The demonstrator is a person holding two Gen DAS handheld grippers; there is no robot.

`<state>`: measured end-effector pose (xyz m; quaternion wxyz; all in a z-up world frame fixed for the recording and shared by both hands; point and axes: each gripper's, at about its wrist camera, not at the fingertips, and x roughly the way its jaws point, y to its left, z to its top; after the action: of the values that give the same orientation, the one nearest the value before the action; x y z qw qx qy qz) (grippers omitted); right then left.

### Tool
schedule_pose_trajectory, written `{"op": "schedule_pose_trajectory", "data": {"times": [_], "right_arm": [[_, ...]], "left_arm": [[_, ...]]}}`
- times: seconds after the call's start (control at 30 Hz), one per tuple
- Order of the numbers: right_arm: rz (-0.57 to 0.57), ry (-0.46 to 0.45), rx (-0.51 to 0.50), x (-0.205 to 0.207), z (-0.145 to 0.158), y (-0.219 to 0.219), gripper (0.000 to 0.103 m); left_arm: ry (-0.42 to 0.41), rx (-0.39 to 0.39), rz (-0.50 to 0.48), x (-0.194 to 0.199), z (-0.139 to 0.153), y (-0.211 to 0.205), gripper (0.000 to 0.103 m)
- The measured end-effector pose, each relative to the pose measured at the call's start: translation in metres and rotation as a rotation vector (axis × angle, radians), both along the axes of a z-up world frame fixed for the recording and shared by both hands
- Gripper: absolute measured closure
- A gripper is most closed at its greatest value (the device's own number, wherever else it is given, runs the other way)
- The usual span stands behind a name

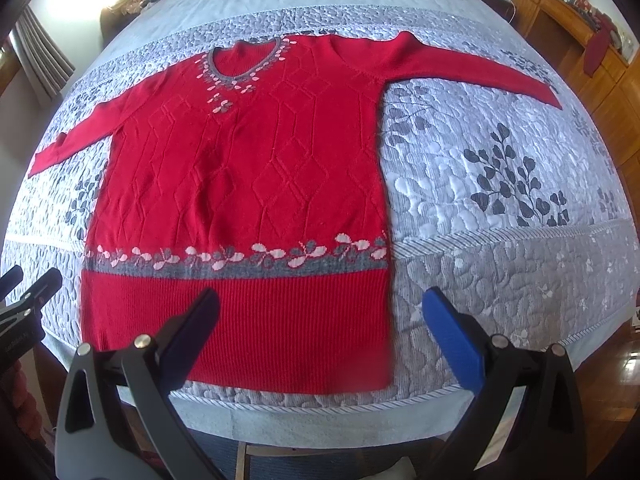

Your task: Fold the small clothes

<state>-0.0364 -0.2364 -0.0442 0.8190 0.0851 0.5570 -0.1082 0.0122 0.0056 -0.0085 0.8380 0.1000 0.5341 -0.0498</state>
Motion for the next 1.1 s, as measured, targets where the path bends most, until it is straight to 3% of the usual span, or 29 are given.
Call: {"op": "schedule_pose_trajectory", "data": {"times": [1.1], "right_arm": [[0.003,0.005,-0.004,0.0013,-0.0031,-0.0011,0.003]], "left_arm": [[0.01,0.004,-0.003,0.0021,-0.0038,0.0001,0.004]]}}
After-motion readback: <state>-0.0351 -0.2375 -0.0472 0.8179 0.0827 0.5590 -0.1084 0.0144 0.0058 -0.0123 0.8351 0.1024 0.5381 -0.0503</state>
